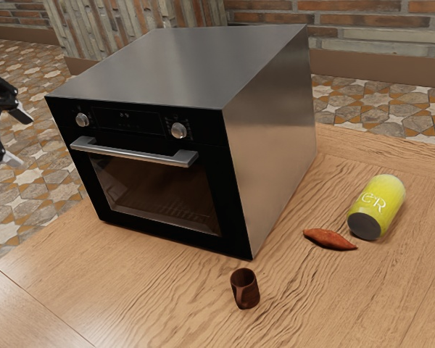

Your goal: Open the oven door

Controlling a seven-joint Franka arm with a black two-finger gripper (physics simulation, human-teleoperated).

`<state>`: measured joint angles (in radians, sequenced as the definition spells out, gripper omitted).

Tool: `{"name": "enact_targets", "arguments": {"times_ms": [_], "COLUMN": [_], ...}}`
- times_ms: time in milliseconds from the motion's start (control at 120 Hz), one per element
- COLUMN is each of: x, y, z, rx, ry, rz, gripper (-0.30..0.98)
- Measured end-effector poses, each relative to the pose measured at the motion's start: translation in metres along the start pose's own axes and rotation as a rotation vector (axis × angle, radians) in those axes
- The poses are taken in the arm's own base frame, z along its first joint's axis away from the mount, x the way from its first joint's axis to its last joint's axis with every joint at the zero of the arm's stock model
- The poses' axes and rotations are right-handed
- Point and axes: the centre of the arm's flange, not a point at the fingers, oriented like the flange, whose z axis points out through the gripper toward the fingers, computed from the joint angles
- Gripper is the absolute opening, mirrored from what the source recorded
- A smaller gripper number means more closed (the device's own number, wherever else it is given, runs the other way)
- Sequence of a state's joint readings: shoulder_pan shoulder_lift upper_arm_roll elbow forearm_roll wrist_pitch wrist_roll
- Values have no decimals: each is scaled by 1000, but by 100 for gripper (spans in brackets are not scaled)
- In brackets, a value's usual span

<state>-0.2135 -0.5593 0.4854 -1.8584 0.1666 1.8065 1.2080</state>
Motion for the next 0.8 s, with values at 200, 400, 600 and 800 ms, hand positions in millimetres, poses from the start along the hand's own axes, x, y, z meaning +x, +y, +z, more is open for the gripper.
{"name": "enact_targets", "arguments": {"times_ms": [200, 400, 600, 800], "x": [17, 41, 60, 66], "y": [10, 12, 5, -3], "z": [31, 43, 60, 77], "rx": [-19, 13, 31, 41], "ry": [-7, 14, 1, -15], "rz": [220, 399, 516, 583], "gripper": [69, 69, 69, 69]}}
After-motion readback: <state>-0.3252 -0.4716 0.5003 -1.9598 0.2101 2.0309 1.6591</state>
